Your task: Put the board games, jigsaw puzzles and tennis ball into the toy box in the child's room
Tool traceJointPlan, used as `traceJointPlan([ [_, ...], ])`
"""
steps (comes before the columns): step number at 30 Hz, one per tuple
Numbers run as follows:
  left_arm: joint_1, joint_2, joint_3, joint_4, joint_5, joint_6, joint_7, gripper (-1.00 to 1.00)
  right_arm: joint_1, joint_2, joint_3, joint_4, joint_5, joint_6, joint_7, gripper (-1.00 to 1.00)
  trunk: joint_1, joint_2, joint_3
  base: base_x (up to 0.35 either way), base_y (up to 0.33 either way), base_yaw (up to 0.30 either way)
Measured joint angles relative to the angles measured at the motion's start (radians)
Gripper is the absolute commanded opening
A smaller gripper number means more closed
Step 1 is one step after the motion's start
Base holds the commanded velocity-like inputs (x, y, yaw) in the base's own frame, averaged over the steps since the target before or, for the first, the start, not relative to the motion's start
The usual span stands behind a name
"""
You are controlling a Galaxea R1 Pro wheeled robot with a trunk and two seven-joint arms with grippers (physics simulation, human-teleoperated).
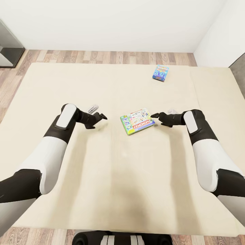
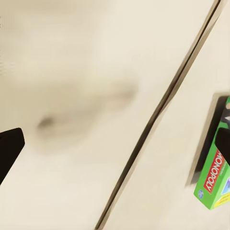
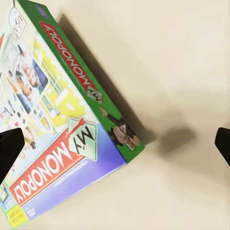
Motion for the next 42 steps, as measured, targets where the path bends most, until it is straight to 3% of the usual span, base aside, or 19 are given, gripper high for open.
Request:
traceJointPlan([
  [27,0.009,0.000,0.000,0.000,0.001,0.000,0.000,1.00,0.001,0.000,0.000,0.000,-0.001,-0.001,0.000,1.00,0.000,0.000,0.000,0.000,0.002,0.000],
  [42,0.010,0.001,0.000,0.000,0.001,0.000,-0.001,1.00,0.001,0.000,0.000,0.000,-0.001,-0.002,0.001,1.00,0.000,0.000,0.000,0.000,0.121,0.000],
])
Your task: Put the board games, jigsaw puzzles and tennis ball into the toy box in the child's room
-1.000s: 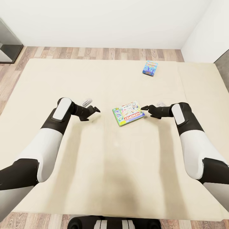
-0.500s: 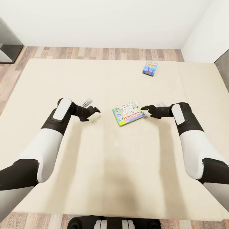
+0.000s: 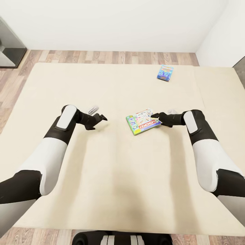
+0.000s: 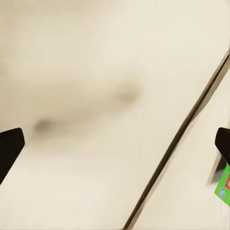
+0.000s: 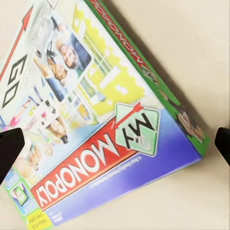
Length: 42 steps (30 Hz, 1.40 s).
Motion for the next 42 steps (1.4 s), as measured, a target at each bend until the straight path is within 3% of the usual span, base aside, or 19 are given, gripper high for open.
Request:
traceJointPlan([
  [42,0.002,-0.001,0.000,0.000,-0.001,0.000,0.001,1.00,0.000,-0.003,-0.001,0.000,0.003,-0.004,0.004,1.00,0.000,0.000,0.000,0.000,0.009,0.000],
])
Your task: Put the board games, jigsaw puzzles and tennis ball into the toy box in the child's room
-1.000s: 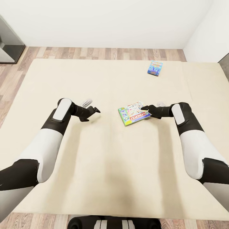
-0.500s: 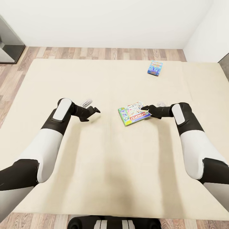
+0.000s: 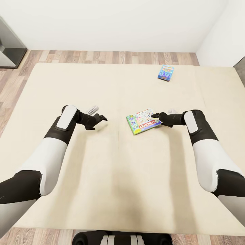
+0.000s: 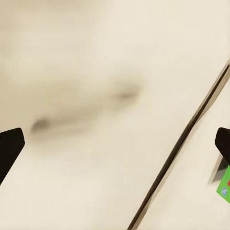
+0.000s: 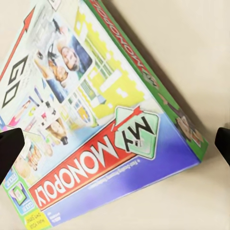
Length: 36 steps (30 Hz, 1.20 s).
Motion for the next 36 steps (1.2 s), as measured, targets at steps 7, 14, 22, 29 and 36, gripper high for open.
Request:
traceJointPlan([
  [7,0.000,0.000,0.000,0.000,0.000,0.000,0.000,1.00,0.000,0.000,-0.001,0.000,0.000,0.000,0.000,1.00,0.000,0.000,0.000,0.000,0.000,0.000],
  [14,0.000,0.000,0.000,0.000,0.000,0.000,0.000,1.00,0.000,0.000,-0.001,0.000,0.000,0.000,0.000,1.00,0.000,0.000,0.000,0.000,0.026,0.000],
  [22,0.000,0.001,0.001,0.000,0.000,0.000,0.000,1.00,0.000,0.000,0.000,0.000,0.001,-0.001,0.000,1.00,0.000,0.000,0.000,0.000,0.181,0.000],
  [29,0.000,0.000,0.000,0.000,0.001,0.000,0.000,1.00,0.000,0.000,0.000,0.000,0.002,-0.001,0.000,1.00,0.000,0.000,0.000,0.000,0.250,0.000],
  [36,0.000,0.001,0.001,0.000,0.001,0.000,0.000,1.00,0.000,0.000,0.000,0.000,0.002,-0.001,0.000,1.00,0.000,0.000,0.000,0.000,0.228,0.000],
])
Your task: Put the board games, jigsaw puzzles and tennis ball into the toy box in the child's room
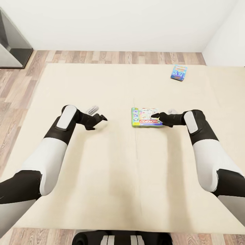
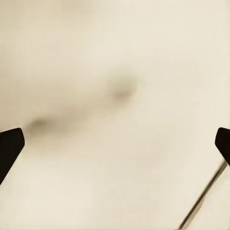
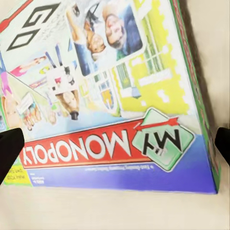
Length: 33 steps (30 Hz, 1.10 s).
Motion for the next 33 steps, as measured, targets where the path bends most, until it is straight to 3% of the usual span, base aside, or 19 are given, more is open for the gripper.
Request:
traceJointPlan([
  [33,0.001,-0.001,-0.001,0.000,-0.001,0.000,0.000,1.00,0.000,-0.006,0.000,-0.002,-0.002,0.000,-0.001,1.00,0.000,0.000,0.000,0.000,0.027,0.000],
])
